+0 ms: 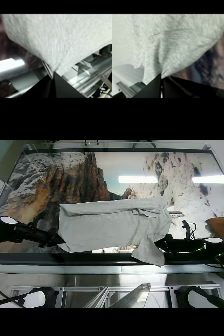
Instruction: Fold the shirts.
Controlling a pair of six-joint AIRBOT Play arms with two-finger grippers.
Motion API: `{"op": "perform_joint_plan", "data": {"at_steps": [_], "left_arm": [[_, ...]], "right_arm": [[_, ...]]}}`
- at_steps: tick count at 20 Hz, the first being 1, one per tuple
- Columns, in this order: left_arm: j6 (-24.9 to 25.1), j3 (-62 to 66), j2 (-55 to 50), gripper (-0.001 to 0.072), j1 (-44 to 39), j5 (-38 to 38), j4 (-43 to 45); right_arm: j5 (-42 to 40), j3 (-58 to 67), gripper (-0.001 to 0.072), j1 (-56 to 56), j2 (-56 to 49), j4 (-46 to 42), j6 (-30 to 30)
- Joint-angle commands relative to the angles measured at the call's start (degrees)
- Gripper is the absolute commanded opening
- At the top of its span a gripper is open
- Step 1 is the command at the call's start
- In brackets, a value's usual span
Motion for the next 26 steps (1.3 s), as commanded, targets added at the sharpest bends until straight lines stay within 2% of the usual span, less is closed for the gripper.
{"op": "perform_joint_plan", "data": {"at_steps": [1,5,11,15,18,20,22,26], "left_arm": [[0.59,0.15,5.64,0.0023,5.18,-5.05,-1.01],[0.59,0.09,9.09,0.0023,8.26,-6.58,-1.81],[0.50,0.07,5.79,0.0022,11.43,-9.64,-1.44],[0.55,0.13,5.44,0.0022,11.32,-9.46,-2.23],[1.31,1.20,5.22,0.0022,11.23,-9.55,-6.25],[1.42,5.16,3.69,0.0022,10.32,-11.43,-8.70],[0.35,9.84,1.16,0.0022,8.50,-12.04,-9.07],[-1.70,19.54,-7.39,0.0022,4.42,-11.72,-8.98]], "right_arm": [[2.58,0.04,0.0017,-0.09,3.19,0.42,-0.11],[7.69,0.07,0.0017,-4.33,9.66,0.55,0.07],[14.03,0.15,0.0016,-23.34,17.29,0.66,0.72],[13.97,0.15,0.0016,-24.06,17.57,3.08,0.46],[14.03,0.17,0.0016,-22.91,17.59,4.83,-0.46],[11.69,0.46,0.0016,-19.45,17.33,10.19,-2.60],[4.72,2.08,0.0017,-13.75,16.31,14.84,-3.85],[-9.99,11.52,0.0016,-1.03,7.30,16.20,-3.87]]}}
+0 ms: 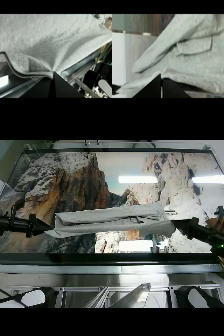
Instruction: Fold the shirts.
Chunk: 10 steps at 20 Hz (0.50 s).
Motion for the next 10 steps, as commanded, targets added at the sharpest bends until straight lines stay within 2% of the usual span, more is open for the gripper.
{"op": "perform_joint_plan", "data": {"at_steps": [1,6,10], "left_arm": [[-2.01,8.35,-7.65,0.0022,-2.97,0.00,-0.72],[-3.54,20.46,-19.85,0.0021,-4.33,-0.07,-0.68],[-4.92,25.05,-27.65,0.0022,-4.33,-1.95,-0.66]], "right_arm": [[-12.46,9.62,0.0017,10.21,-9.40,2.62,-0.81],[-13.94,25.62,0.0016,14.88,-28.65,2.43,-0.96],[-14.05,28.70,0.0017,15.89,-36.48,2.47,-3.78]]}}
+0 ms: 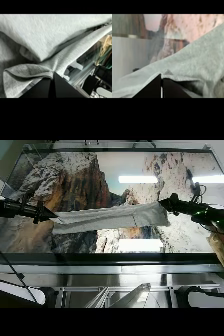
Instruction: Fold the shirts.
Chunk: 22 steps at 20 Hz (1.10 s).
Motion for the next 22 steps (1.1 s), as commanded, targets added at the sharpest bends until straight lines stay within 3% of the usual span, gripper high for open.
{"op": "perform_joint_plan", "data": {"at_steps": [1,6,8,9,10,11,12,13,15,16,19,20,21,22], "left_arm": [[-1.05,3.58,-6.84,0.0022,-0.22,-1.07,0.00],[-0.96,3.91,-9.31,0.0028,0.37,-0.72,-0.22],[-2.08,6.01,-9.31,0.0330,0.83,-2.29,-0.26],[-3.08,7.41,-9.31,0.0433,1.27,-4.28,-0.28],[-4.33,9.14,-9.31,0.0598,1.66,-6.88,-0.26],[-6.27,11.34,-9.31,0.0720,2.19,-9.55,-0.28],[-7.87,13.68,-9.29,0.0720,2.84,-11.98,-0.63],[-9.07,15.76,-9.18,0.0720,3.37,-13.57,-0.74],[-10.05,18.97,-7.98,0.0719,3.91,-13.86,-0.66],[-10.03,19.80,-6.84,0.0707,4.09,-12.44,-0.66],[-9.29,20.00,-3.15,0.0677,2.99,-6.45,-0.55],[-9.25,20.00,-2.32,0.0459,2.14,-5.75,-0.52],[-8.41,20.00,-1.75,0.0155,1.11,-5.42,-0.55],[-7.19,20.00,-1.27,-0.0002,-0.24,-5.44,-0.52]], "right_arm": [[-0.87,3.28,0.0017,1.62,-7.19,0.11,-2.91],[-1.49,3.28,0.0017,2.21,-8.33,-0.22,-5.35],[-1.66,3.28,0.0020,2.21,-8.28,-0.39,-5.29],[-0.46,3.37,0.0103,2.05,-8.11,-0.52,-5.31],[1.60,3.85,0.0254,1.42,-7.82,-1.46,-5.31],[4.48,4.76,0.0268,0.11,-7.37,-3.82,-5.27],[7.19,6.12,0.0306,-1.60,-6.75,-7.28,-4.52],[8.17,7.61,0.0466,-3.58,-5.99,-12.11,-1.38],[8.33,10.08,0.0631,-7.28,-4.96,-22.21,4.98],[8.31,10.62,0.0667,-8.20,-5.01,-25.03,7.48],[9.22,10.62,0.0667,-7.72,-6.75,-27.19,9.22],[9.49,10.62,0.0667,-6.60,-7.78,-27.17,9.35],[9.49,10.62,0.0667,-5.11,-8.92,-27.17,9.40],[9.42,10.62,0.0666,-3.65,-10.01,-27.12,9.40]]}}
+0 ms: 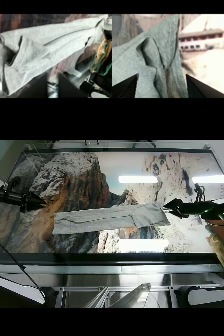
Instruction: Fold the shirts.
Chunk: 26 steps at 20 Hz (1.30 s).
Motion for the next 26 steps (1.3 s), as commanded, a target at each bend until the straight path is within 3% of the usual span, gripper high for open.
{"op": "perform_joint_plan", "data": {"at_steps": [1,3,5,6,7,8,14,21,26], "left_arm": [[1.92,0.57,2.23,-0.0005,-3.65,2.12,0.11],[2.03,0.20,2.23,-0.0006,-7.52,2.27,0.15],[2.71,-2.05,2.23,-0.0005,-12.39,3.93,0.15],[3.02,-3.93,2.23,-0.0006,-14.93,5.99,0.17],[3.61,-5.84,2.23,-0.0005,-17.62,8.55,0.17],[4.07,-7.80,2.23,-0.0006,-20.28,11.69,0.55],[5.86,-12.57,-0.26,-0.0003,-36.65,25.92,1.11],[-2.73,-1.31,-9.44,0.0004,-44.46,17.73,10.73],[-2.67,1.66,-9.57,0.0014,-46.21,19.19,10.60]], "right_arm": [[0.85,0.35,0.0665,3.61,-3.28,-2.03,1.75],[0.85,0.35,0.0637,6.38,-5.14,-0.02,1.64],[0.66,0.35,0.0465,8.02,-5.55,2.47,0.07],[0.68,0.35,0.0335,8.24,-5.55,3.45,-0.07],[0.68,0.35,0.0082,8.33,-5.51,4.24,-0.07],[0.90,0.35,0.0017,8.33,-5.42,4.90,-0.04],[5.88,0.33,0.0016,7.91,1.14,5.31,0.37],[11.85,0.33,0.0016,8.11,17.68,4.98,4.63],[11.80,0.33,0.0016,12.02,23.74,5.49,5.64]]}}
